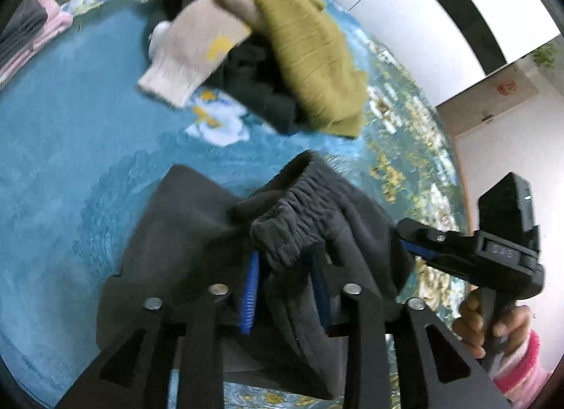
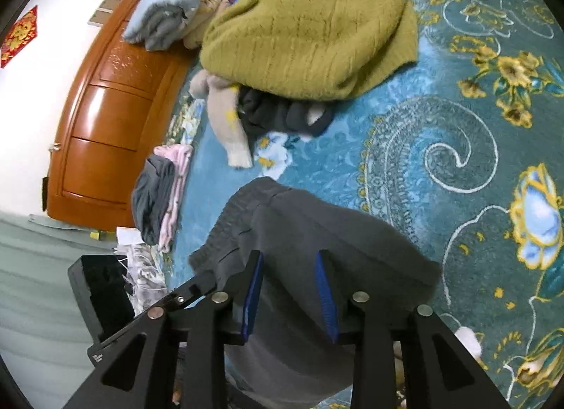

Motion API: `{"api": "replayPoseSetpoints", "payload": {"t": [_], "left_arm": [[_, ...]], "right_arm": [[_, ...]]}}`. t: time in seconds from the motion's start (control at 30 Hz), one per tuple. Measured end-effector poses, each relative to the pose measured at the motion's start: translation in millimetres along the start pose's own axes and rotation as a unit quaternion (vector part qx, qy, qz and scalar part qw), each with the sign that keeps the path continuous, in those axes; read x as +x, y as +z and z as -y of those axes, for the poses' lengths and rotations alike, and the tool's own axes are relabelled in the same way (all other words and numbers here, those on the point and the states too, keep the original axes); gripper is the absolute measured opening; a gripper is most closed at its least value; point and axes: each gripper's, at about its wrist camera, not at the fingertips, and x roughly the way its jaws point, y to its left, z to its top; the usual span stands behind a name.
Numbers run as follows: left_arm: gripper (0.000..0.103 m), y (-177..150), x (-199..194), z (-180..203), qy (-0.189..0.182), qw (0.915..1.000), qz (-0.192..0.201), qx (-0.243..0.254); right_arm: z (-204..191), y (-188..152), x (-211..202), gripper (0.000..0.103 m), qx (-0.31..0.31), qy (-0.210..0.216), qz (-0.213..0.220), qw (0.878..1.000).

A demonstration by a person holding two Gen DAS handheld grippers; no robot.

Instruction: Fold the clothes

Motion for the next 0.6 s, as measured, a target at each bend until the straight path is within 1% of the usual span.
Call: {"api": "replayPoseSetpoints", "payload": {"t": [0.03,0.07,0.13,0.23,0.27,0.4,0.47,0.6], "left_arm": [[0.051,-2,1,-3,0.003,1.0000,-0.003,-0.003],[0.060,-3,3,-9,-0.001,0.9999,-0.005,-0.013],[0.061,-3,8,-20,-0.028,0.9987,-0.013,-0.041],[0.062,-3,20,-33,-0.079,0.9923,-0.028,-0.090],[0.063,-3,22,-34,-0.087,0.9912,-0.030,-0.095],[0.064,0,30,-27,-0.105,0.9888,-0.039,-0.098],[0.063,0,31,-23,-0.129,0.9853,-0.046,-0.102],[0.063,-5,43,-9,-0.117,0.9880,-0.075,-0.066]], "right_arm": [[3,0,2,0.034,0.003,-0.002,-0.002,1.000],[7,0,3,0.034,0.007,-0.003,-0.004,1.000],[16,1,5,0.034,0.021,-0.003,-0.006,1.000],[27,2,8,0.034,0.042,-0.001,-0.008,0.999],[29,2,8,0.034,0.045,-0.003,-0.009,0.999],[37,5,10,0.034,0.056,-0.014,-0.010,0.998],[41,6,10,0.034,0.064,-0.018,-0.010,0.998],[41,8,9,0.034,0.065,-0.021,-0.010,0.998]]}}
